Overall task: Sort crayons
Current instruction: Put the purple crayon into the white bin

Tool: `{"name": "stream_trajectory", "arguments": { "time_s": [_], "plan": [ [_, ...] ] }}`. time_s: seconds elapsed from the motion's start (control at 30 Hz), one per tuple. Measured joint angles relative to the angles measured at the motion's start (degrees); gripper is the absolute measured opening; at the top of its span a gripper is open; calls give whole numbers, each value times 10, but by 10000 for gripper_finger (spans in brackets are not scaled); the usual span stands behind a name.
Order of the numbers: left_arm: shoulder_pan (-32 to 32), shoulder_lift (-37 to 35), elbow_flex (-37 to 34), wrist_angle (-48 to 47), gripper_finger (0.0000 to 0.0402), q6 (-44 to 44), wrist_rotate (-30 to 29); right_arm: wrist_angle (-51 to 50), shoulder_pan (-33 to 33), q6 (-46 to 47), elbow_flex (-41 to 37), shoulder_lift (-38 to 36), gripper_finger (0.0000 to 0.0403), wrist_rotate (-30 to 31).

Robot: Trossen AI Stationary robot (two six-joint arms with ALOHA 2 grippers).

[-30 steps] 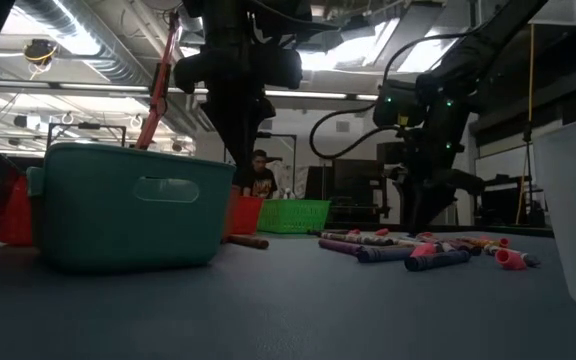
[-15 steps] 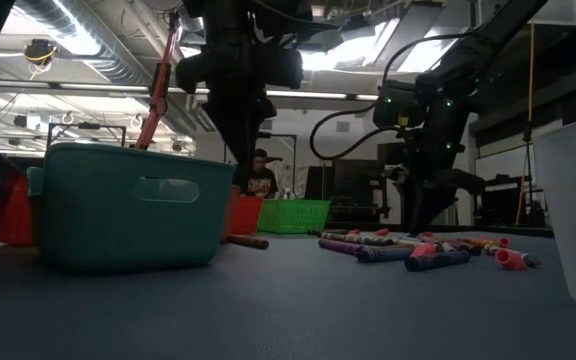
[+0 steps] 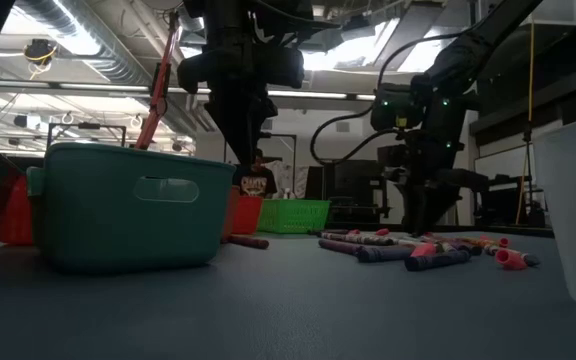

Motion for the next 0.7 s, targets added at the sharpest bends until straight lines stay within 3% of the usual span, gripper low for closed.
{"name": "stream_trajectory", "arguments": {
  "time_s": [0.7],
  "plan": [
    [0, 0, 0, 10, 91, 0, 0, -5, -1, -41, 1, 0, 124, -1]
  ]
}}
